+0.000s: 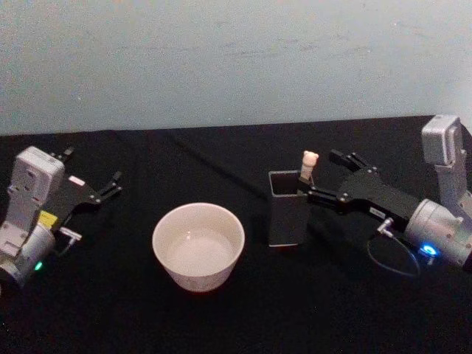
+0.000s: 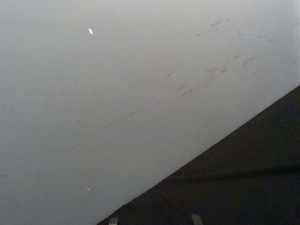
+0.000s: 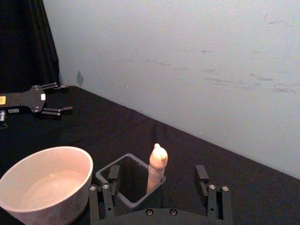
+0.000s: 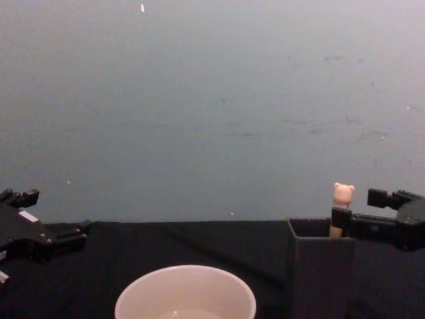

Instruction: Pick up the stirring spoon with one hand, stir inside the cup, then place it back in its original position.

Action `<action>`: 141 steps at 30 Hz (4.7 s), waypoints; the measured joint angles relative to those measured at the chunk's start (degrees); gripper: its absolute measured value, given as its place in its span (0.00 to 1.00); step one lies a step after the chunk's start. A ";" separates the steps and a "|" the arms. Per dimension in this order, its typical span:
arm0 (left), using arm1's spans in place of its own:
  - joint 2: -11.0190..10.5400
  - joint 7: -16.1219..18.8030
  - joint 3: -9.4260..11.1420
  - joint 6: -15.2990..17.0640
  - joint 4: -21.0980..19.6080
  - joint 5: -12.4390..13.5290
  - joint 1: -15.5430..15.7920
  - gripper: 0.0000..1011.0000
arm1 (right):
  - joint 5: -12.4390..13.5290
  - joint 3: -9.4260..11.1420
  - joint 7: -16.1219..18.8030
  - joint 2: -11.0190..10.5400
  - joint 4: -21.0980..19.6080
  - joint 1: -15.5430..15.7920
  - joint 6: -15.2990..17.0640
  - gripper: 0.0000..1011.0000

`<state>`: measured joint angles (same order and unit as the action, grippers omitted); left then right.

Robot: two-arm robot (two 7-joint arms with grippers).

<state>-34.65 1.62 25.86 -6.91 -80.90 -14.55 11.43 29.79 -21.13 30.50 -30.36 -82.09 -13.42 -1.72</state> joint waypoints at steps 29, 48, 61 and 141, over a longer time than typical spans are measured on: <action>0.00 0.00 0.00 0.00 0.00 0.00 0.00 0.99 | -0.77 -2.02 1.74 3.15 5.64 -6.00 2.59 0.99; 0.00 0.00 0.00 0.00 0.00 0.00 0.00 0.99 | -0.32 -2.18 2.03 3.01 6.01 -6.26 3.08 0.99; 0.00 0.00 0.00 0.00 0.00 0.00 0.00 0.99 | -0.33 -2.14 2.02 3.01 5.96 -6.26 3.06 0.99; 0.00 0.00 0.00 0.00 0.00 0.00 0.00 0.99 | 8.18 0.25 2.90 0.82 0.45 -7.08 5.61 0.21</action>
<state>-34.64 1.62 25.86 -6.91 -80.90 -14.55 11.43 37.97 -20.87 33.40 -29.54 -81.64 -20.50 3.89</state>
